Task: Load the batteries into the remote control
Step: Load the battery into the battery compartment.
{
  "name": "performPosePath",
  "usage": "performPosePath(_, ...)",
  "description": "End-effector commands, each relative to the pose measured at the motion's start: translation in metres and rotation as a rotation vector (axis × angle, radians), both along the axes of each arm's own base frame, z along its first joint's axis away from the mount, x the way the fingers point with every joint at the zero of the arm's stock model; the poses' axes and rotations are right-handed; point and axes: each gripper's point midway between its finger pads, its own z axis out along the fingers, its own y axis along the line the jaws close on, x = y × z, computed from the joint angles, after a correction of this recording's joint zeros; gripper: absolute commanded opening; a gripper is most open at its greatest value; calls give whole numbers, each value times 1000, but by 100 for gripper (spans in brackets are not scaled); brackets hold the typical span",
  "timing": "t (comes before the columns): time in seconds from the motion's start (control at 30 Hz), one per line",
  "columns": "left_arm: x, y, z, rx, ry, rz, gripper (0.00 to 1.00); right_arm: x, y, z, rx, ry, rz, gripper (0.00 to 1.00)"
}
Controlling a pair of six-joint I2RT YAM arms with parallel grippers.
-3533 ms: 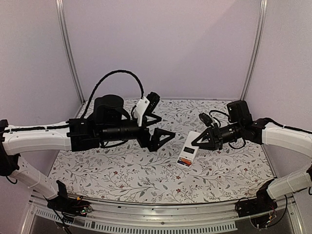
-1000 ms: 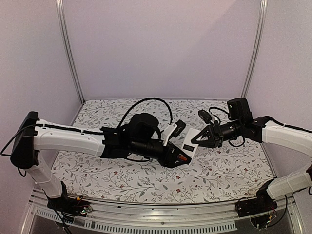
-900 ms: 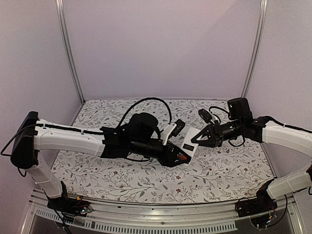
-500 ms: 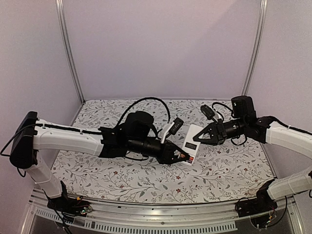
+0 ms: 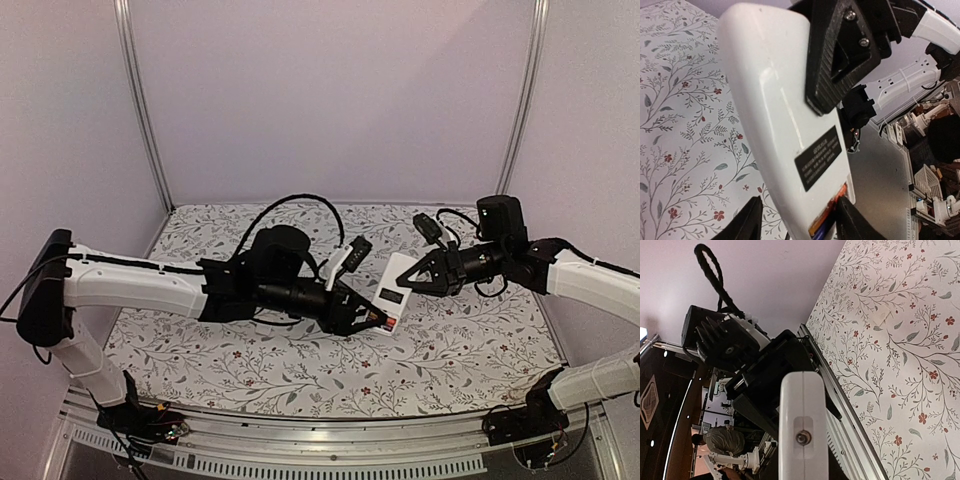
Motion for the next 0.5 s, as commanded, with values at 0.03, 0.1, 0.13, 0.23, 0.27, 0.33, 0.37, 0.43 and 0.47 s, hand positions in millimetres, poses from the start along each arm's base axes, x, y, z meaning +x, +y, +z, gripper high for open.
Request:
performPosePath(0.03, 13, 13, 5, 32, -55, 59, 57, 7, 1, 3, -3, 11, -30, 0)
performPosePath(0.1, 13, 12, 6, 37, -58, 61, 58, 8, 1, 2, -8, 15, -37, 0)
performPosePath(0.13, 13, 10, 6, 39, -58, 59, 59, 9, 1, 1, -10, 17, -40, 0)
performPosePath(0.23, 8, 1, 2, 49, -54, 40, 63, 10, 2, 1, -13, 15, -45, 0)
performPosePath(0.27, 7, -2, 0, 53, -52, 34, 64, 11, 2, 1, -13, 14, -46, 0)
performPosePath(0.33, 7, -7, -7, 83, -51, 39, 64, 11, 3, 2, -14, 11, -47, 0)
performPosePath(0.37, 8, -8, -12, 103, -49, 42, 65, 11, 4, 2, -14, 9, -47, 0)
performPosePath(0.43, 14, -7, -18, 140, -59, 72, 65, 11, 4, 3, -13, 2, -47, 0)
performPosePath(0.47, 15, -3, -25, 179, -56, 80, 64, 12, 4, 3, -13, 1, -49, 0)
